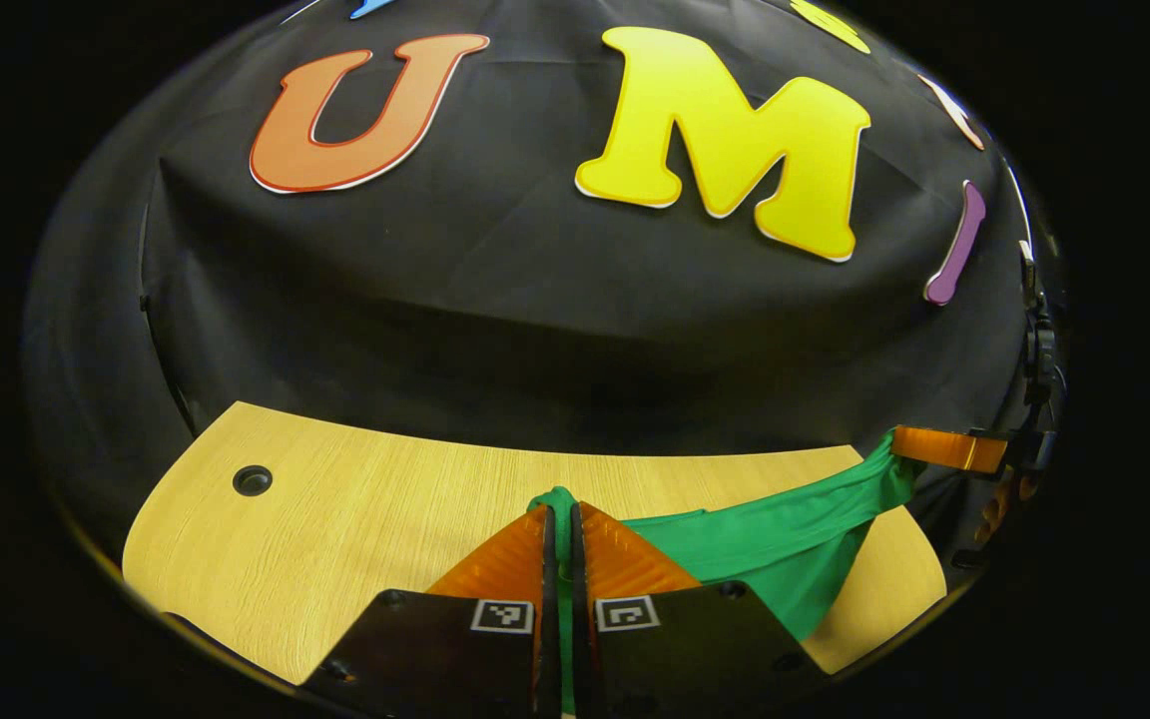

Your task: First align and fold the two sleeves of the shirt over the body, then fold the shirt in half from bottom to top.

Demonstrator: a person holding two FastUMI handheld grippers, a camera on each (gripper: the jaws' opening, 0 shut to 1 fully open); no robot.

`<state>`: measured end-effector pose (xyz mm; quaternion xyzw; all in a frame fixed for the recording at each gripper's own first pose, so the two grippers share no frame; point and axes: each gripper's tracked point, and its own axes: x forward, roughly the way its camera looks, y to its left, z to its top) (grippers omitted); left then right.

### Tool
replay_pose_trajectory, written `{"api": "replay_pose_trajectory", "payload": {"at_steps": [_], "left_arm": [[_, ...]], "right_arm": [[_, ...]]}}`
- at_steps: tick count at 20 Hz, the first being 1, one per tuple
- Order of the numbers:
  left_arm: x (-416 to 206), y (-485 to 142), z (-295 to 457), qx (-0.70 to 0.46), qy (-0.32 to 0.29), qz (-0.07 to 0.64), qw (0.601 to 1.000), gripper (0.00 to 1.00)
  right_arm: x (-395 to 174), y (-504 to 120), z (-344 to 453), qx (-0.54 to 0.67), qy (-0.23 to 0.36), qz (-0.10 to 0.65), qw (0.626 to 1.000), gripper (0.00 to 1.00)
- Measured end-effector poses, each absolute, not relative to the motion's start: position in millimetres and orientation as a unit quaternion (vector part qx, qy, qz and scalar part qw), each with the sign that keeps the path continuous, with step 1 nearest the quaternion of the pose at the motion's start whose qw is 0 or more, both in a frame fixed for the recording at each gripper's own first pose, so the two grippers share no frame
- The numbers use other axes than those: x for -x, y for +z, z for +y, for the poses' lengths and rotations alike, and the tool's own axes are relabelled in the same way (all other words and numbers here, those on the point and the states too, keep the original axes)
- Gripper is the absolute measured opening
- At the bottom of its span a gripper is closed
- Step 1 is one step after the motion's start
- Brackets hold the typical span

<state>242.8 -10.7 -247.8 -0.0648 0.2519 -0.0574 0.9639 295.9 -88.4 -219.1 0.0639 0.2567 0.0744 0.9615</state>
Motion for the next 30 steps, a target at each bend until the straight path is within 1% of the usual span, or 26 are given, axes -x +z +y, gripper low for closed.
{"api": "replay_pose_trajectory", "payload": {"at_steps": [3, 6, 7, 8, 9, 10, 11, 16, 17, 18, 19, 21, 22, 23, 25, 26, 27, 28, 29, 30], "left_arm": [[-257.3, -266.9, -12.8, 0.057, -0.060, 0.255, 0.963, 0.11], [-266.4, -284.3, -10.6, 0.063, -0.055, 0.258, 0.962, 0.13], [-266.0, -291.8, -11.0, 0.064, -0.053, 0.267, 0.960, 0.16], [-265.1, -296.5, -3.8, 0.054, -0.033, 0.274, 0.960, 0.17], [-264.4, -300.2, -0.5, 0.053, -0.024, 0.277, 0.959, 0.45], [-257.8, -301.7, 2.3, 0.052, -0.016, 0.276, 0.960, 0.72], [-256.8, -296.3, 7.2, 0.049, -0.008, 0.270, 0.962, 1.00], [-251.3, -258.8, 16.8, 0.030, 0.005, 0.239, 0.971, 1.00], [-250.0, -249.8, 17.2, 0.025, 0.007, 0.233, 0.972, 1.00], [-248.1, -240.2, 16.7, 0.020, 0.009, 0.225, 0.974, 1.00], [-245.3, -228.6, 15.9, 0.017, 0.009, 0.217, 0.976, 1.00], [-236.0, -201.4, 16.2, 0.011, 0.010, 0.195, 0.981, 1.00], [-230.1, -185.5, 14.8, 0.009, 0.009, 0.182, 0.983, 1.00], [-222.1, -169.3, 12.9, 0.007, 0.007, 0.172, 0.985, 1.00], [-201.3, -136.5, 8.9, 0.008, 0.004, 0.154, 0.988, 1.00], [-187.7, -121.1, 5.1, 0.014, -0.001, 0.144, 0.989, 1.00], [-172.3, -103.2, 6.1, 0.017, 0.002, 0.134, 0.991, 1.00], [-155.7, -89.2, 6.8, 0.017, 0.002, 0.128, 0.992, 1.00], [-139.9, -75.7, 5.5, 0.016, 0.001, 0.122, 0.992, 1.00], [-124.7, -61.3, 6.6, 0.013, 0.001, 0.113, 0.993, 1.00]], "right_arm": [[-305.6, -245.4, -85.8, -0.063, 0.075, 0.276, 0.956, 0.00], [-315.7, -268.8, -91.1, -0.039, 0.054, 0.280, 0.958, 0.00], [-319.8, -277.6, -91.1, -0.029, 0.051, 0.281, 0.958, 0.00], [-322.4, -283.0, -92.9, -0.023, 0.045, 0.284, 0.957, 0.04], [-318.9, -293.1, -93.5, -0.022, 0.037, 0.294, 0.955, 0.06], [-317.8, -295.0, -96.7, -0.023, 0.025, 0.298, 0.954, 0.20], [-319.3, -292.5, -95.7, -0.029, 0.020, 0.291, 0.956, 0.28], [-317.2, -251.4, -95.2, -0.021, 0.015, 0.240, 0.970, 0.98], [-313.4, -239.5, -93.7, -0.021, 0.015, 0.229, 0.973, 0.99], [-310.0, -228.3, -92.3, -0.019, 0.015, 0.219, 0.975, 0.94], [-304.0, -217.3, -91.0, -0.018, 0.016, 0.211, 0.977, 0.97], [-288.5, -191.4, -87.0, -0.015, 0.019, 0.192, 0.981, 0.96], [-278.8, -176.0, -85.6, -0.013, 0.020, 0.180, 0.983, 0.92], [-266.5, -161.4, -83.2, -0.009, 0.022, 0.169, 0.985, 0.96], [-237.4, -129.3, -84.2, 0.008, 0.014, 0.145, 0.989, 0.96], [-222.7, -111.8, -81.5, 0.008, 0.013, 0.130, 0.991, 0.94], [-205.6, -96.9, -78.3, 0.008, 0.013, 0.118, 0.993, 0.97], [-189.2, -85.2, -76.2, 0.009, 0.012, 0.111, 0.994, 0.93], [-171.7, -73.1, -72.6, 0.011, 0.011, 0.103, 0.995, 0.96], [-154.3, -62.0, -68.6, 0.013, 0.010, 0.094, 0.995, 0.97]]}}
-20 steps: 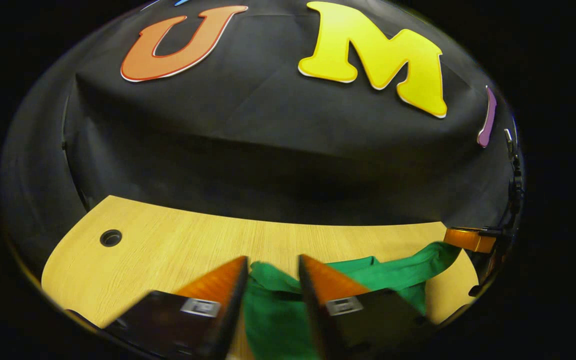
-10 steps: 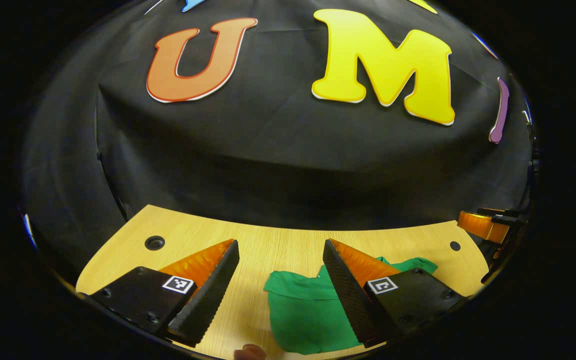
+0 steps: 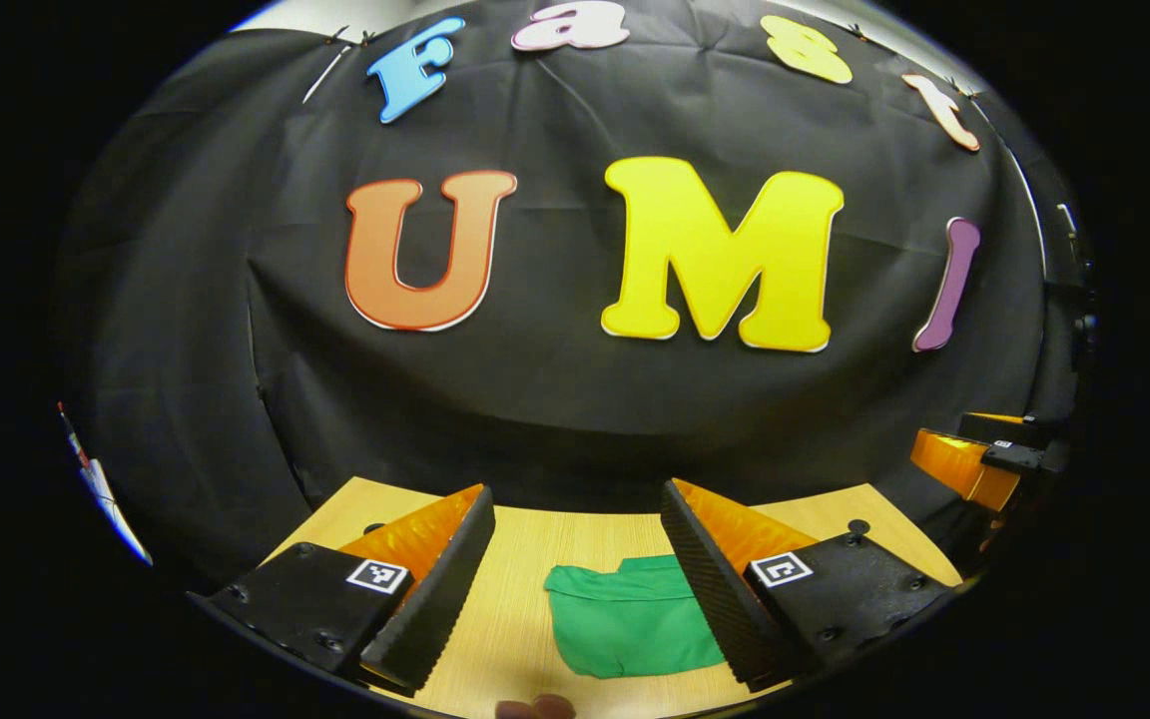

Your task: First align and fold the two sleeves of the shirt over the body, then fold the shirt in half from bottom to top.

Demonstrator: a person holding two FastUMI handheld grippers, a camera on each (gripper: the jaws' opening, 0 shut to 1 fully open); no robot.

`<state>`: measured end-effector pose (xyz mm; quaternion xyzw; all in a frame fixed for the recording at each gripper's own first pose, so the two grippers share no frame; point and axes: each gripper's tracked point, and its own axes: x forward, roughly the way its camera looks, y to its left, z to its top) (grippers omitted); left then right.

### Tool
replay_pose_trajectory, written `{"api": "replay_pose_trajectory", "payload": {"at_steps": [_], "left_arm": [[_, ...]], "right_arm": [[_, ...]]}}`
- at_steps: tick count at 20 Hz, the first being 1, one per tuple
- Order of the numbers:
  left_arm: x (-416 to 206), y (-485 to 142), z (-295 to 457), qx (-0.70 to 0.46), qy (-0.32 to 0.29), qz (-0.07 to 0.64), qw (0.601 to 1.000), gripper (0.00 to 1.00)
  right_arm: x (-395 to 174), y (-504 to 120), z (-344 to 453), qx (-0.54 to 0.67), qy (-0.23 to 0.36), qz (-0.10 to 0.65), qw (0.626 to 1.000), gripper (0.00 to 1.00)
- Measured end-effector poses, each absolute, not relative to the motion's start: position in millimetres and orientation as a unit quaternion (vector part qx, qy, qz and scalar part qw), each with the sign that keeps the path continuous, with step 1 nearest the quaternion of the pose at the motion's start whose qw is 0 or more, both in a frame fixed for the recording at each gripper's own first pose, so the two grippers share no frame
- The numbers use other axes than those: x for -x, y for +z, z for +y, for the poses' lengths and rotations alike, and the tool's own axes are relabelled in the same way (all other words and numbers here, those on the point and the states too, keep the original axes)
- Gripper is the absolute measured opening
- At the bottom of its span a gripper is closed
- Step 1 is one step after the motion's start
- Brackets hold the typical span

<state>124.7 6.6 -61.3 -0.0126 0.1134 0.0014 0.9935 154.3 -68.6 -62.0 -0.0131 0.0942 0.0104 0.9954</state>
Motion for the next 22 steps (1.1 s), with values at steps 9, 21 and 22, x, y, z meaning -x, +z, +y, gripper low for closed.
{"api": "replay_pose_trajectory", "payload": {"at_steps": [9, 21, 22], "left_arm": [[5.6, -2.4, 12.7, 0.033, 0.002, 0.070, 0.997, 1.00], [59.6, 15.3, 18.7, 0.024, -0.008, 0.060, 0.998, 1.00], [61.2, 18.3, 17.7, 0.021, -0.009, 0.059, 0.998, 1.00]], "right_arm": [[-9.1, -26.8, -12.0, 0.003, 0.028, 0.071, 0.997, 0.98], [49.2, -8.6, 26.7, -0.023, 0.044, 0.060, 0.997, 0.97], [50.6, -8.7, 28.9, -0.026, 0.045, 0.062, 0.997, 0.94]]}}
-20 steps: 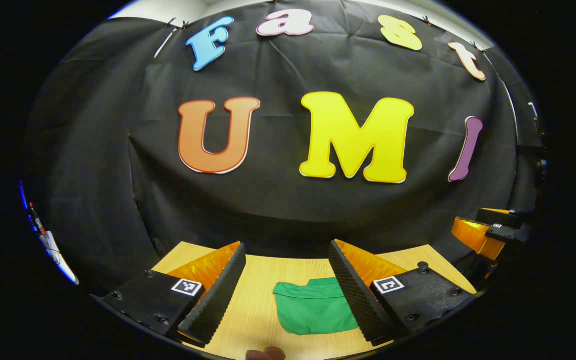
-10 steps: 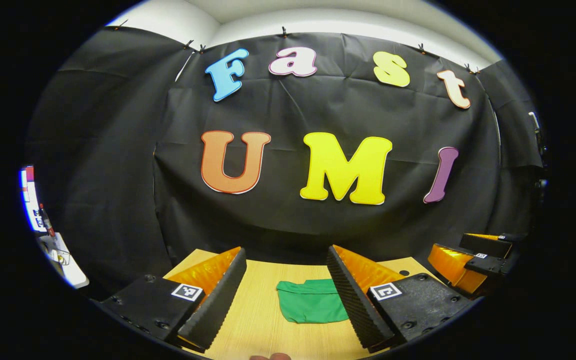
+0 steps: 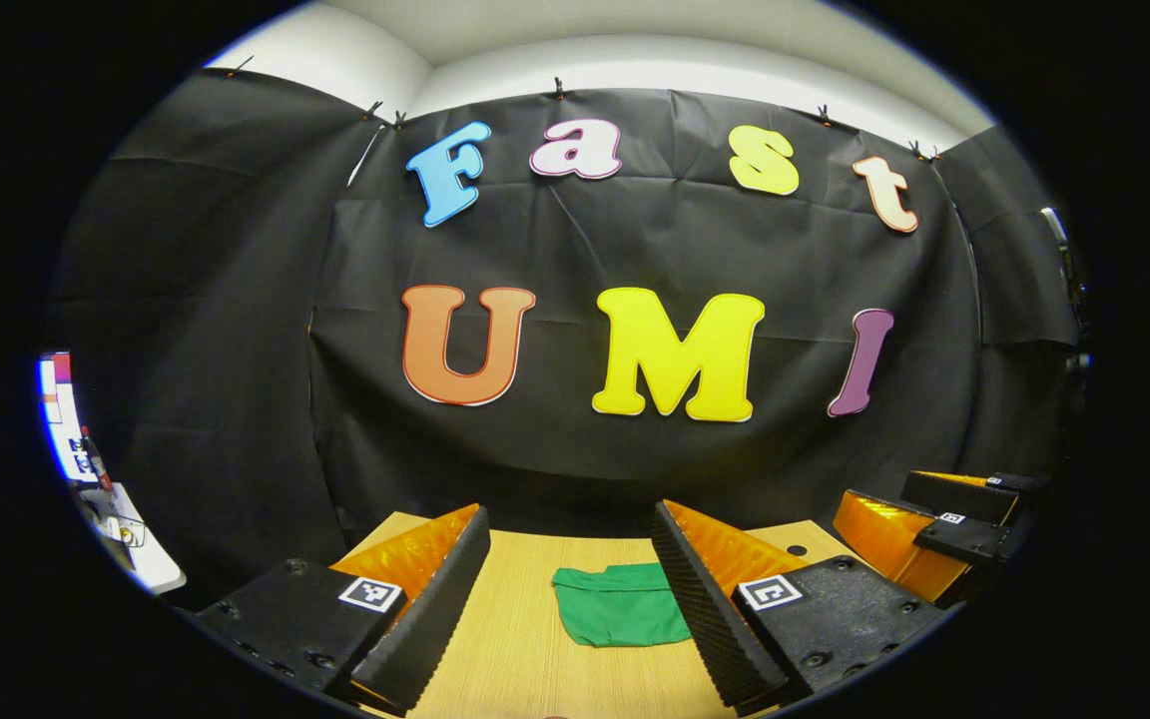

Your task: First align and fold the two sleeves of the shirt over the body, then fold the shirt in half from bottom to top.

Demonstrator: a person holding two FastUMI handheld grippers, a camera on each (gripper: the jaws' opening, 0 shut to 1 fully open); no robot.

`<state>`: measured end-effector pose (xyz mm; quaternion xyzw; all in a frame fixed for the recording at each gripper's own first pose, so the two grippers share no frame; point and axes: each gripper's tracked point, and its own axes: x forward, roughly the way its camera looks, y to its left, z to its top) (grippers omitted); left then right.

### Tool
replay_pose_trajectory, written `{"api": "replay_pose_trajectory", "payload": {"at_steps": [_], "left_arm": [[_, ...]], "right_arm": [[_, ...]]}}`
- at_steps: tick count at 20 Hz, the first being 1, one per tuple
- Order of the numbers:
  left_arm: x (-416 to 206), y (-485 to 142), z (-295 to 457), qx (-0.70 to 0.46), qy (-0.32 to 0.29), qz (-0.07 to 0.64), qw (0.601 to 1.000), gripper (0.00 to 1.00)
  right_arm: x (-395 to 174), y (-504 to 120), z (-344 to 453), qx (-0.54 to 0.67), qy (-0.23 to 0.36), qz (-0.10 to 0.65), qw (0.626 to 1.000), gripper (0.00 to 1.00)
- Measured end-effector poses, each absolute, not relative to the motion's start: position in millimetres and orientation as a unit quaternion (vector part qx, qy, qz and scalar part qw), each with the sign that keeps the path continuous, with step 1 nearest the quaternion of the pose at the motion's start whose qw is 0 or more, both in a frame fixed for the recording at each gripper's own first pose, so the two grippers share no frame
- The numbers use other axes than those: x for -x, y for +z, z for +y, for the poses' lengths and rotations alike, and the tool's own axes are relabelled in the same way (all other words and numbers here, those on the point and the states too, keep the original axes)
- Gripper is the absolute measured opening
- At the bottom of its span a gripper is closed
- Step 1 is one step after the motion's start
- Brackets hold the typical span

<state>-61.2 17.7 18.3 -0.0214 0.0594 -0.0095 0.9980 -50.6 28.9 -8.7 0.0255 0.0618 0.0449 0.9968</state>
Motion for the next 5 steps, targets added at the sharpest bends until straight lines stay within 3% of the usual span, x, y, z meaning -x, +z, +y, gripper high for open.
{"api": "replay_pose_trajectory", "payload": {"at_steps": [5], "left_arm": [[66.8, 28.7, 19.4, 0.018, -0.008, 0.050, 0.999, 1.00]], "right_arm": [[50.9, -4.5, 38.5, -0.028, 0.052, 0.063, 0.996, 0.97]]}}
